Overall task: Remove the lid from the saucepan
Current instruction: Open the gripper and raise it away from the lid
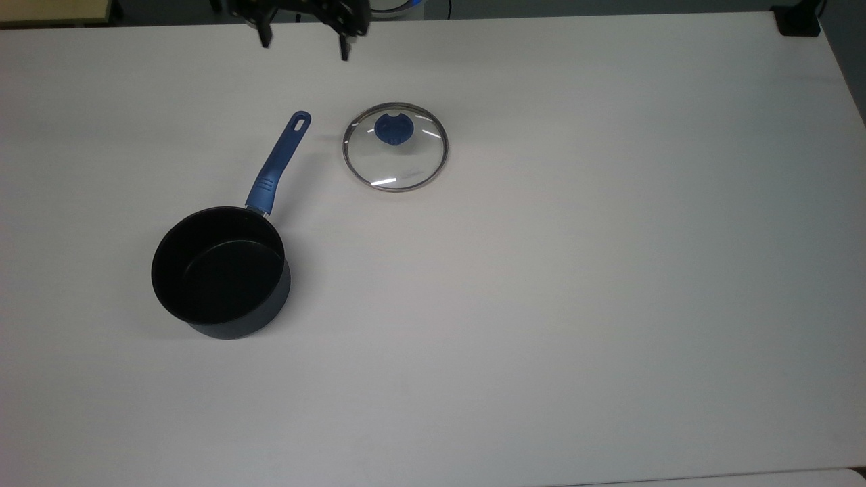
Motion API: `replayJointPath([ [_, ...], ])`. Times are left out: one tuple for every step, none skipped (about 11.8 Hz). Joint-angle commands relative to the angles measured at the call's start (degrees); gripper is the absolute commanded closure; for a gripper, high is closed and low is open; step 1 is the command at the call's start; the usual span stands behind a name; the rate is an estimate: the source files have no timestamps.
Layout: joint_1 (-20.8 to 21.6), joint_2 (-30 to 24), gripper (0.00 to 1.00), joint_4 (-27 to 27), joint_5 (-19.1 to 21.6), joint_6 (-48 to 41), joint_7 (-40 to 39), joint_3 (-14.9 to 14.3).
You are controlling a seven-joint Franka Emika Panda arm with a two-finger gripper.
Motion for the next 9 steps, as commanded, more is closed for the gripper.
replayJointPath([
  [6.8, -0.1, 0.00, 4.5, 0.3, -1.7, 0.1, -8.8],
  [6.5, -0.1, 0.00, 5.3, -2.9, -1.8, -2.6, -9.0],
  [6.4, 0.0, 0.00, 6.0, -5.8, -2.6, -7.0, -9.5],
  [6.5, 0.5, 0.00, 7.7, -6.2, -5.0, -11.1, -10.5],
  [6.5, 0.3, 0.00, 8.2, -5.8, -6.5, -12.0, -10.6],
  [6.9, 0.2, 0.00, 7.9, -5.7, -6.7, -11.6, -10.6],
  [6.9, 0.2, 0.00, 7.9, -5.6, -6.6, -10.6, -10.6],
  [6.8, 0.1, 0.00, 7.9, -5.6, -6.5, -10.1, -10.6],
  [6.8, 0.2, 0.00, 7.9, -5.5, -6.4, -10.1, -10.5],
])
